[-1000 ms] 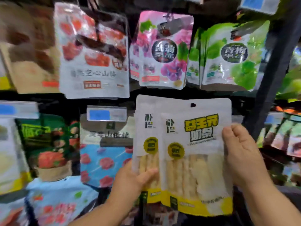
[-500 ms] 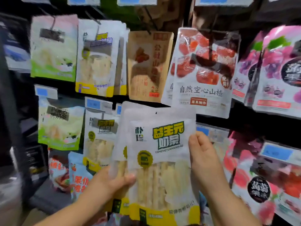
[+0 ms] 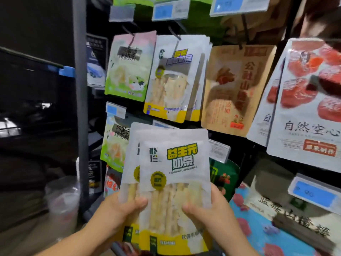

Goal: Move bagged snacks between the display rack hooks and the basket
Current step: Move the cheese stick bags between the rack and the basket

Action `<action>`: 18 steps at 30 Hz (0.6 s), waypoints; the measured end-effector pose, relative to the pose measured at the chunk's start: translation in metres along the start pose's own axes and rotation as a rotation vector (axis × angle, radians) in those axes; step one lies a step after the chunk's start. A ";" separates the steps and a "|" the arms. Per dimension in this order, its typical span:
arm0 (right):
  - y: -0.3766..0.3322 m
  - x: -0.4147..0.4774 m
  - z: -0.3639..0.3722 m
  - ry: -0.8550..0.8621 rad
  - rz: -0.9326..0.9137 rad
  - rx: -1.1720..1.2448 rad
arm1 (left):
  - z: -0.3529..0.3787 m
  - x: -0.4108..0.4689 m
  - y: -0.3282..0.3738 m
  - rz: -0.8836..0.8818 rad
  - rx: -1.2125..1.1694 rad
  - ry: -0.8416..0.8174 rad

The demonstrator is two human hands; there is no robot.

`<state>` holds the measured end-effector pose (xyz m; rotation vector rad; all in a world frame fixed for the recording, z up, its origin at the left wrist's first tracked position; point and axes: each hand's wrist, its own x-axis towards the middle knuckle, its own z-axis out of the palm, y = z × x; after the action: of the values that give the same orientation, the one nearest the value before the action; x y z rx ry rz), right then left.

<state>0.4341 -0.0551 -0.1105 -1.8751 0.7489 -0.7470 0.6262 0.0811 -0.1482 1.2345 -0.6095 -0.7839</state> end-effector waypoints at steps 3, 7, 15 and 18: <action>0.002 0.016 0.019 -0.035 0.046 0.008 | -0.016 0.005 0.004 0.024 0.041 0.065; 0.010 0.029 0.047 -0.126 0.081 0.112 | -0.042 0.008 0.006 0.015 0.150 0.101; 0.045 0.040 0.101 -0.089 0.178 0.343 | -0.076 0.023 -0.010 -0.044 0.257 0.376; 0.055 0.040 0.109 -0.037 0.223 0.379 | -0.086 0.028 -0.008 -0.014 0.275 0.494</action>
<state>0.5324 -0.0468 -0.1933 -1.4341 0.7227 -0.6578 0.7079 0.1082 -0.1760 1.6169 -0.3070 -0.3858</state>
